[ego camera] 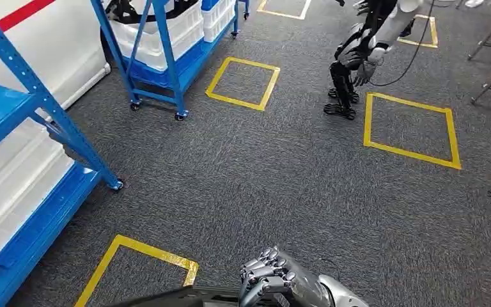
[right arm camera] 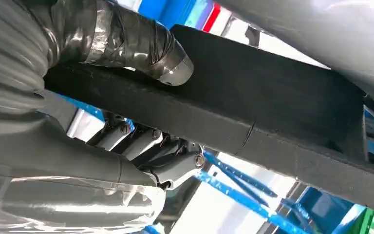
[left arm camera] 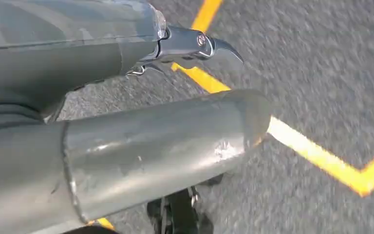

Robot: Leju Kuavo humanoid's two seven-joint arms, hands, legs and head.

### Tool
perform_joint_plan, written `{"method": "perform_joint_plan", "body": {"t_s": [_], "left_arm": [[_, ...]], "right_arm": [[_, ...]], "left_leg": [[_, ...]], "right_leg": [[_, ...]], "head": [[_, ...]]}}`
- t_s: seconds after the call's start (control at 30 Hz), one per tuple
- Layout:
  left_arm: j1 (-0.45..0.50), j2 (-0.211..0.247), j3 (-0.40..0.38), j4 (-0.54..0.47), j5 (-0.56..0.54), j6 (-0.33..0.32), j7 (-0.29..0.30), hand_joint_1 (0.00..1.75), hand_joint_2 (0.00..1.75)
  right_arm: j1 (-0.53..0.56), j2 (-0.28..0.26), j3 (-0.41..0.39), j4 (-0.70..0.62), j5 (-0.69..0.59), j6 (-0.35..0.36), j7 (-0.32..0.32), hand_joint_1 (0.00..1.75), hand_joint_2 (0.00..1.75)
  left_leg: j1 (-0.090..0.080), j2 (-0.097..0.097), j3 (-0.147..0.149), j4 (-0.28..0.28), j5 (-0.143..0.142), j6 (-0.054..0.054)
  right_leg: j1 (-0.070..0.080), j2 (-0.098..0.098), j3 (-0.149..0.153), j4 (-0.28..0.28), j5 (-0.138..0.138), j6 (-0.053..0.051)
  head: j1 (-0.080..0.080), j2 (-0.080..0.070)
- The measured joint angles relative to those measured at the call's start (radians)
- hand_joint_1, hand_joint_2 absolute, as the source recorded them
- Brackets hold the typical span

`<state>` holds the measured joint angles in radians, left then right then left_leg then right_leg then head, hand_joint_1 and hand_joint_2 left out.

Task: Take the parts from the cabinet and place them on the table.

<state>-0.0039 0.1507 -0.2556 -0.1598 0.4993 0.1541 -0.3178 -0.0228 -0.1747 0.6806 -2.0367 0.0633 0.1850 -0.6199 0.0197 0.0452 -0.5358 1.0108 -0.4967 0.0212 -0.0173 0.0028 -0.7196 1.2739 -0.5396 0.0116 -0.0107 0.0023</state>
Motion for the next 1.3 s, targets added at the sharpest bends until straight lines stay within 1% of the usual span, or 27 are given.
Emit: {"method": "perform_joint_plan", "body": {"t_s": [0.07,0.1,0.13,0.23,0.27,0.3,0.33,0.4,0.43,0.47,0.53,0.57,0.6,0.63,0.7,0.77,0.83,0.87,0.93,0.97,1.0,1.07,1.1,1.13,1.17,1.27,1.3], "left_arm": [[-0.001,-0.002,0.000,0.000,0.000,0.000,0.000,0.00,0.00],[0.000,-0.002,0.000,0.000,0.000,0.000,0.000,0.00,0.00],[0.000,-0.001,0.000,0.000,-0.002,0.000,-0.002,0.00,0.00],[-0.009,0.000,0.000,0.000,-0.007,0.000,-0.007,0.00,0.00],[-0.012,0.001,0.000,0.000,-0.007,0.000,-0.006,0.00,0.00],[-0.011,0.003,0.000,0.000,-0.007,0.000,-0.006,0.00,0.00],[-0.011,0.005,0.000,0.000,-0.006,0.000,-0.007,0.00,0.00],[-0.008,0.011,0.000,0.000,-0.004,0.000,-0.006,0.00,0.00],[-0.006,0.013,0.000,0.000,-0.004,0.000,-0.005,0.00,0.00],[-0.003,0.013,0.000,0.000,-0.004,0.000,-0.005,0.00,0.00],[-0.002,0.015,0.000,0.000,-0.004,0.000,-0.005,0.00,0.00],[-0.003,0.016,0.000,0.000,-0.004,0.000,-0.005,0.00,0.00],[-0.001,0.021,0.000,0.000,-0.003,0.000,-0.005,0.00,0.00],[-0.001,0.023,-0.001,0.001,-0.004,0.000,-0.005,0.00,0.00],[-0.003,0.024,-0.001,0.001,-0.004,0.000,-0.005,0.00,0.00],[-0.005,0.026,-0.001,0.001,-0.003,0.000,-0.005,0.00,0.00],[-0.007,0.026,-0.001,0.001,-0.003,0.001,-0.006,0.00,0.00],[-0.005,0.026,-0.001,0.001,-0.004,0.006,-0.007,0.00,0.00],[-0.001,0.026,-0.001,0.001,-0.004,0.009,-0.008,0.00,0.00],[-0.002,0.026,-0.001,0.001,-0.003,0.009,-0.010,0.00,0.00],[-0.003,0.026,-0.001,0.001,-0.002,0.009,-0.012,0.00,0.00],[-0.007,0.024,-0.001,0.001,0.002,0.006,-0.017,0.00,0.00],[-0.008,0.024,-0.001,0.001,0.004,0.005,-0.021,0.00,0.00],[-0.008,0.024,-0.001,0.001,0.005,0.004,-0.025,0.00,0.00],[-0.009,0.023,-0.001,0.001,0.005,0.002,-0.027,0.00,0.00],[-0.016,0.016,-0.001,0.001,0.011,0.000,-0.026,0.00,0.00],[-0.018,0.012,-0.001,0.001,0.013,0.000,-0.025,0.00,0.00]], "right_arm": [[-0.003,0.000,0.001,0.000,0.000,0.000,0.000,1.66,1.75],[-0.007,0.000,0.001,0.000,0.000,0.000,0.000,1.66,1.75],[-0.011,0.000,0.002,0.001,-0.003,0.000,0.000,1.66,1.75],[-0.015,0.000,0.002,0.009,-0.026,0.003,-0.005,1.66,1.75],[-0.016,0.000,0.002,0.009,-0.031,0.005,-0.009,1.66,1.75],[-0.018,0.001,0.001,0.012,-0.037,0.009,-0.015,1.66,1.75],[-0.019,0.004,0.000,0.014,-0.040,0.014,-0.018,1.66,1.75],[-0.018,0.005,-0.001,0.019,-0.046,0.019,-0.023,1.66,1.75],[-0.018,0.005,-0.001,0.020,-0.047,0.019,-0.024,1.66,1.75],[-0.018,0.005,-0.001,0.021,-0.049,0.019,-0.024,1.66,1.75],[-0.018,0.005,-0.001,0.021,-0.050,0.019,-0.024,1.66,1.75],[-0.018,0.005,-0.001,0.021,-0.050,0.019,-0.025,1.66,1.75],[-0.018,0.005,-0.001,0.022,-0.051,0.019,-0.025,1.66,1.75],[-0.019,0.005,-0.001,0.022,-0.051,0.019,-0.025,1.66,1.75],[-0.017,0.005,-0.001,0.022,-0.051,0.019,-0.026,1.66,1.75],[-0.017,0.005,-0.002,0.022,-0.052,0.019,-0.027,1.66,1.75],[-0.018,0.005,-0.002,0.021,-0.052,0.021,-0.028,1.66,1.75],[-0.018,0.005,-0.002,0.021,-0.052,0.024,-0.029,1.66,1.75],[-0.017,0.005,-0.004,0.022,-0.053,0.035,-0.030,1.66,1.75],[-0.016,0.005,-0.007,0.022,-0.055,0.041,-0.030,1.66,1.75],[-0.016,0.005,-0.008,0.021,-0.055,0.047,-0.031,1.66,1.75],[-0.017,0.005,-0.010,0.021,-0.056,0.058,-0.032,1.66,1.75],[-0.019,0.005,-0.011,0.021,-0.056,0.065,-0.032,1.66,1.75],[-0.025,0.005,-0.011,0.022,-0.056,0.071,-0.030,1.66,1.75],[-0.026,0.008,-0.012,0.022,-0.056,0.077,-0.026,1.66,1.75],[-0.027,0.025,-0.011,0.030,-0.045,0.088,-0.019,1.66,1.75],[-0.026,0.034,-0.010,0.030,-0.038,0.089,-0.019,1.66,1.75]], "left_leg": [[0.001,0.018,0.010,0.000,-0.007,-0.007],[-0.005,0.026,0.013,0.001,-0.012,-0.014],[-0.009,0.034,0.013,0.004,-0.017,-0.022],[-0.008,0.063,0.024,-0.006,-0.017,-0.037],[-0.001,0.048,0.021,0.000,-0.028,-0.044],[0.000,-0.001,0.013,0.032,-0.053,-0.045],[0.001,-0.024,-0.016,0.094,-0.091,-0.044],[-0.001,-0.038,-0.097,0.258,-0.161,-0.045],[-0.001,-0.039,-0.129,0.313,-0.169,-0.044],[-0.001,-0.039,-0.137,0.317,-0.150,-0.041],[-0.001,-0.047,-0.088,0.187,-0.057,-0.033],[-0.001,-0.067,-0.046,0.090,-0.004,-0.027],[-0.001,-0.117,-0.025,0.034,0.004,-0.021],[0.000,-0.130,-0.019,0.011,0.001,-0.022],[-0.008,-0.112,-0.018,0.014,0.002,-0.020],[0.001,-0.087,-0.010,-0.007,0.013,-0.007],[0.000,-0.064,-0.001,-0.016,0.018,0.002],[-0.001,-0.051,-0.002,-0.016,0.018,0.003],[-0.003,-0.025,-0.002,-0.015,0.016,0.004],[-0.003,-0.014,-0.001,-0.015,0.015,0.003],[-0.002,-0.002,0.000,-0.015,0.013,0.001],[-0.001,0.016,0.009,-0.015,0.007,-0.004],[-0.002,0.022,0.015,-0.014,0.003,-0.009],[-0.009,0.028,0.017,-0.013,-0.003,-0.016],[-0.010,0.034,0.019,-0.012,-0.005,-0.022],[-0.007,0.060,0.029,-0.017,-0.009,-0.039],[-0.001,0.044,0.026,-0.007,-0.021,-0.044]], "right_leg": [[-0.001,-0.037,0.093,-0.166,0.078,-0.003],[0.012,-0.078,0.116,-0.212,0.063,-0.004],[0.014,-0.069,0.113,-0.219,0.067,-0.015],[0.019,-0.041,0.108,-0.224,0.068,-0.032],[0.010,-0.031,0.116,-0.234,0.074,-0.042],[0.012,-0.024,0.118,-0.238,0.075,-0.049],[0.014,-0.017,0.118,-0.238,0.075,-0.054],[0.019,0.004,0.118,-0.237,0.073,-0.059],[0.022,0.017,0.119,-0.236,0.073,-0.060],[0.024,0.031,0.120,-0.234,0.072,-0.061],[0.027,0.056,0.125,-0.231,0.071,-0.061],[0.027,0.066,0.128,-0.229,0.068,-0.060],[0.022,0.074,0.125,-0.227,0.067,-0.059],[0.028,0.086,0.117,-0.220,0.067,-0.053],[0.016,0.107,0.110,-0.226,0.075,-0.039],[0.023,0.126,0.109,-0.228,0.078,-0.027],[0.025,0.043,0.080,-0.160,0.027,-0.023],[0.022,0.020,0.039,-0.076,-0.017,-0.019],[0.015,0.007,-0.035,0.069,-0.071,-0.012],[0.011,0.006,-0.046,0.088,-0.064,-0.009],[0.007,0.002,-0.031,0.055,-0.034,-0.006],[0.002,-0.017,0.061,-0.114,0.053,-0.004],[0.003,-0.050,0.112,-0.202,0.083,-0.005],[0.016,-0.083,0.124,-0.232,0.063,-0.010],[0.013,-0.062,0.122,-0.234,0.069,-0.019],[0.019,-0.035,0.119,-0.238,0.070,-0.038],[0.012,-0.026,0.125,-0.245,0.074,-0.045]], "head": [[0.000,0.000],[0.000,0.000],[0.000,0.000],[0.000,0.000],[0.000,0.000],[0.000,0.000],[0.000,0.000],[0.000,0.000],[0.000,0.000],[0.000,0.000],[0.000,0.000],[0.000,0.000],[0.000,0.000],[0.000,0.000],[-0.001,0.000],[0.000,0.000],[0.000,0.000],[0.000,0.000],[0.000,0.000],[0.000,0.000],[0.000,0.000],[0.000,0.000],[0.000,0.000],[0.000,0.000],[0.000,0.000],[0.000,0.000],[0.000,0.000]]}}
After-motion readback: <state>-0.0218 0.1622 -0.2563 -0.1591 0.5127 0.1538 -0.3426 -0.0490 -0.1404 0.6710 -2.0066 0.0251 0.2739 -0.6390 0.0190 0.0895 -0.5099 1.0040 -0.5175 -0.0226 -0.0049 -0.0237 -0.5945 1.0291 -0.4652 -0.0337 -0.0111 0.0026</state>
